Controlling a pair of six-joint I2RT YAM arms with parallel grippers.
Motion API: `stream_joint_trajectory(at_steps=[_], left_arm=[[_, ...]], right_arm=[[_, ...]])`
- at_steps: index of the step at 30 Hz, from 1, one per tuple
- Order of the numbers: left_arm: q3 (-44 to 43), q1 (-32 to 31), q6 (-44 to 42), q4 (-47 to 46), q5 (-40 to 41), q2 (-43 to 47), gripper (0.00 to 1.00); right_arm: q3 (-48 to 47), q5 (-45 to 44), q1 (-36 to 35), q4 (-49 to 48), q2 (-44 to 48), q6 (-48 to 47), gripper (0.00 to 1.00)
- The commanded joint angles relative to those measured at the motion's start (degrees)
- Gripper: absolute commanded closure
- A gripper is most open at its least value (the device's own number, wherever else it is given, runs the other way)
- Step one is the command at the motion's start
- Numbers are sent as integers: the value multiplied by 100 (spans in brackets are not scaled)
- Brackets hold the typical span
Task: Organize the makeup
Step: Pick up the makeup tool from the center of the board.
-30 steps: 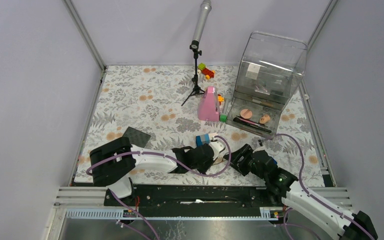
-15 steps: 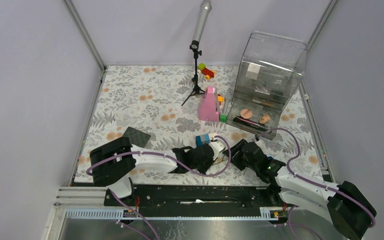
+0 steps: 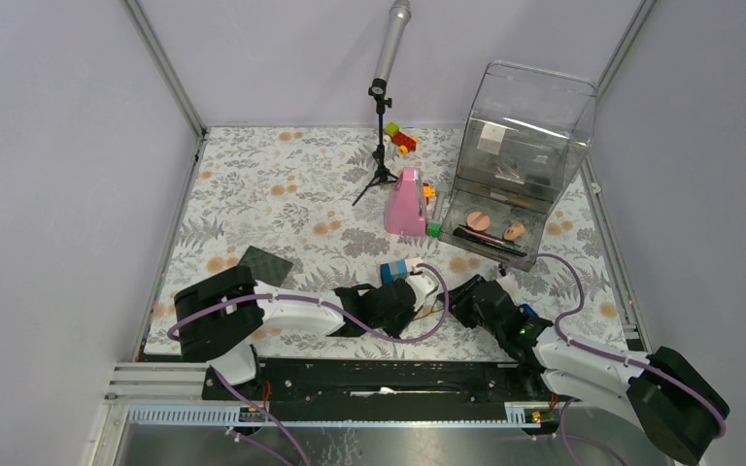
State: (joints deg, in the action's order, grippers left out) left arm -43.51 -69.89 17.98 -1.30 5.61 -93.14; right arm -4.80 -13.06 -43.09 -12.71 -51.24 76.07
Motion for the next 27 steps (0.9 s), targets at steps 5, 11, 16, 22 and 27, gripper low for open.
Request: stream_joint_trajectory(at_steps=[5, 11, 16, 22, 27], left_arm=[[149, -16, -58, 675, -55, -307, 100], [143, -16, 5, 675, 3, -281, 95], [-77, -16, 149, 749, 193, 66, 48], [-660, -16, -23, 1083, 48, 967, 21], [-915, -8, -101, 1509, 190, 1705, 13]], right_arm=[[300, -331, -19, 408, -427, -334, 75], [343, -630, -22, 763, 299, -426, 100], [305, -955, -23, 1520, 1238, -479, 100], [192, -1403, -16, 2520, 2360, -398, 100], [-208, -1841, -22, 3266, 3177, -363, 100]])
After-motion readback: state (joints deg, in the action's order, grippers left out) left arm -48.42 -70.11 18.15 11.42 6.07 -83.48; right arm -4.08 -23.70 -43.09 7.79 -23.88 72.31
